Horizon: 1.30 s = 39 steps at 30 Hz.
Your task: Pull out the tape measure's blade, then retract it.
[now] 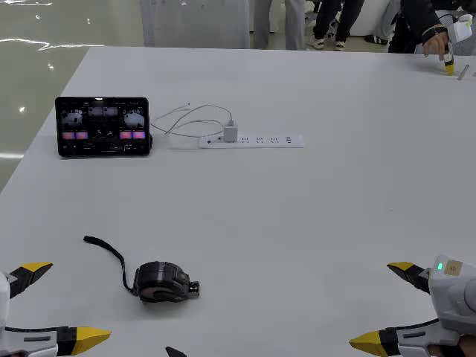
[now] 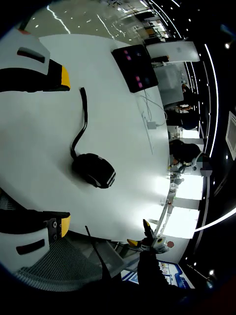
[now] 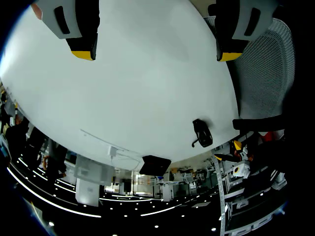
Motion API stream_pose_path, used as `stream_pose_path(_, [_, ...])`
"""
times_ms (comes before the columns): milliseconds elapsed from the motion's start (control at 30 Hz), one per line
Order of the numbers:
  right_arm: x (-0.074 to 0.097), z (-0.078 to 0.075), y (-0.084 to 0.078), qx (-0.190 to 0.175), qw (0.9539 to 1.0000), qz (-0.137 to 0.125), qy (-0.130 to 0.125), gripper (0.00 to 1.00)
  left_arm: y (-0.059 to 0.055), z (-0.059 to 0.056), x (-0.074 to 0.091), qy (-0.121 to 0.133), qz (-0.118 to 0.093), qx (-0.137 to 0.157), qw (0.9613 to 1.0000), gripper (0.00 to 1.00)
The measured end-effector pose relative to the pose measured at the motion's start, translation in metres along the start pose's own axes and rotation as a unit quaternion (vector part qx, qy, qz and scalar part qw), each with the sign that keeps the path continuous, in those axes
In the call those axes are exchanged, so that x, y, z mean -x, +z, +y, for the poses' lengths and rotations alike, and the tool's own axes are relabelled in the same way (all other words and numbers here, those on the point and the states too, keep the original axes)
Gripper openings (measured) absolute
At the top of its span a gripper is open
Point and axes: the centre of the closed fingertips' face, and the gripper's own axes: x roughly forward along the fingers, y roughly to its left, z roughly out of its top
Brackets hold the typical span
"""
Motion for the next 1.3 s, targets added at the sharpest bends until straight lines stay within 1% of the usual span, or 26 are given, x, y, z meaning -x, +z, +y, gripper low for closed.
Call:
stream_pose_path(233, [0.001, 0.003, 0.0, -0.005, 1.0, -0.001, 0.002, 1.0, 0.0, 0.001, 0.002, -0.002, 0.002, -0.002, 1.0, 0.99])
stream_pose_path(433, [0.001, 0.003, -0.003, -0.006, 1.0, 0.003, 0.004, 1.0, 0.0, 0.0, 0.001, -0.004, 0.004, -0.001, 1.0, 0.99])
stream_pose_path(500, [0.001, 0.001, -0.003, -0.002, 1.0, 0.003, 0.001, 1.0, 0.0, -0.001, 0.0, -0.006, 0.004, -0.004, 1.0, 0.99])
stream_pose_path(567, [0.0, -0.001, -0.001, 0.0, 1.0, -0.002, -0.002, 1.0, -0.001, -0.001, -0.001, -0.009, 0.009, -0.002, 0.9999, 0.99])
stream_pose_path(600, [0.0, -0.004, 0.0, 0.006, 0.9999, -0.006, -0.007, 1.0, -0.001, -0.002, -0.001, -0.011, 0.007, -0.003, 0.9999, 0.99])
stream_pose_path(633, [0.0, -0.006, 0.0, 0.007, 0.9999, -0.004, -0.01, 1.0, 0.0, -0.002, -0.002, -0.012, 0.005, -0.005, 0.9999, 0.99])
stream_pose_path(733, [-0.001, -0.007, 0.0, 0.007, 0.9999, -0.002, -0.01, 1.0, -0.001, -0.003, -0.003, -0.017, 0.012, -0.007, 0.9998, 0.99])
stream_pose_path(800, [-0.002, -0.007, 0.002, 0.004, 1.0, -0.002, -0.005, 1.0, 0.0, -0.003, -0.004, -0.023, 0.013, -0.01, 0.9996, 0.99])
stream_pose_path(867, [-0.003, -0.005, 0.005, 0.008, 1.0, -0.004, 0.001, 1.0, 0.002, -0.004, -0.005, -0.029, 0.014, -0.02, 0.9993, 0.99])
stream_pose_path(933, [-0.005, -0.005, 0.011, 0.026, 0.9995, -0.014, 0.001, 1.0, 0.005, -0.003, -0.008, -0.033, 0.018, -0.031, 0.9988, 0.99])
stream_pose_path(967, [-0.007, -0.005, 0.011, 0.023, 0.9997, -0.012, 0.003, 1.0, 0.005, -0.003, -0.009, -0.035, 0.023, -0.038, 0.9984, 0.99])
stream_pose_path(1000, [-0.009, -0.005, 0.013, 0.023, 0.9996, -0.012, 0.005, 1.0, 0.003, -0.002, -0.01, -0.038, 0.037, -0.057, 0.997, 0.99])
stream_pose_path(1067, [-0.012, -0.005, 0.017, 0.03, 0.9994, -0.017, 0.007, 1.0, 0.005, -0.004, -0.013, -0.045, 0.041, -0.061, 0.9963, 0.99])
stream_pose_path(1133, [-0.016, -0.004, 0.02, 0.03, 0.9993, -0.016, 0.015, 1.0, 0.003, -0.002, -0.016, -0.051, 0.059, -0.087, 0.9932, 0.99])
stream_pose_path(1167, [-0.019, -0.002, 0.023, 0.03, 0.9992, -0.018, 0.022, 1.0, 0.003, -0.004, -0.018, -0.06, 0.064, -0.101, 0.991, 0.99])
stream_pose_path(1233, [-0.022, -0.001, 0.025, 0.037, 0.9989, -0.016, 0.024, 1.0, 0.006, -0.007, -0.021, -0.07, 0.065, -0.103, 0.9901, 0.99])
stream_pose_path(1300, [-0.026, 0.002, 0.028, 0.048, 0.9982, -0.011, 0.035, 1.0, 0.008, -0.008, -0.024, -0.078, 0.074, -0.119, 0.987, 0.99])
